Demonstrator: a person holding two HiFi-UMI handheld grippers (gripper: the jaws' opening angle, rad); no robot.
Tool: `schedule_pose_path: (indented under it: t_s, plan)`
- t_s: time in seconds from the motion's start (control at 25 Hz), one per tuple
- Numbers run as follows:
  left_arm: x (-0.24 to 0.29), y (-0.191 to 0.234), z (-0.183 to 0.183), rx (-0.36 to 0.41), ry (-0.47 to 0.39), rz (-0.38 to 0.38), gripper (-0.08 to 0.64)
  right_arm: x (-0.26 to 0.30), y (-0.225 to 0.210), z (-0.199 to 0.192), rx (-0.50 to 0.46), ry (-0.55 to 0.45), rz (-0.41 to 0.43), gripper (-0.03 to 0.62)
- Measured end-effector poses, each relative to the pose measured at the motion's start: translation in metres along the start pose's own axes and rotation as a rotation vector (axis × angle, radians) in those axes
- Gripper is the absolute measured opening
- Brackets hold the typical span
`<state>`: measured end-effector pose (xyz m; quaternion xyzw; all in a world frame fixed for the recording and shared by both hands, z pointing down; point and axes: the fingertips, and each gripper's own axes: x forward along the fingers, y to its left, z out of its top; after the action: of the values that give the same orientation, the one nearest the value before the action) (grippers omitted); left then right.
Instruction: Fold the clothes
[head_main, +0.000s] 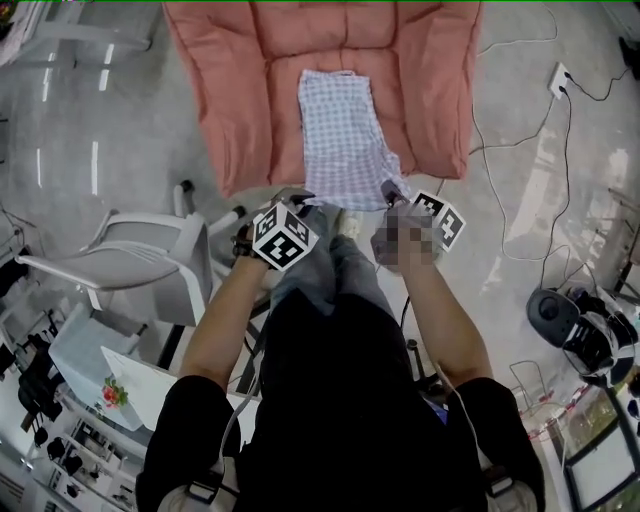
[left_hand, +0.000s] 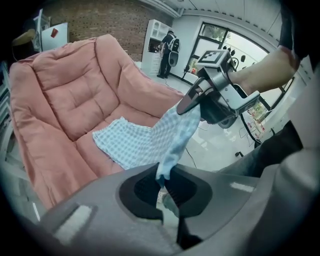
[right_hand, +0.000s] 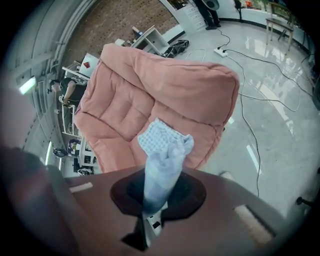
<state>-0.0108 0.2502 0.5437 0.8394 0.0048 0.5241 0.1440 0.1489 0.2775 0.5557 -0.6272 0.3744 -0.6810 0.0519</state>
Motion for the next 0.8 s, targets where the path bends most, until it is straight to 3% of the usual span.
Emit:
schedule_pose_path:
  t_s: [0.36,0.8]
  plan:
    - [0.016,0.027,0.001,-0.084,0.049,-0.040,0.015,0.035,0.011,0.019,0.038,0.068,0.000,0.023]
    - [0.050,0.120,0.025,-0.192,0.059,-0.091,0.015,0.109,0.023,0.063,0.216,0.092,-0.044,0.025]
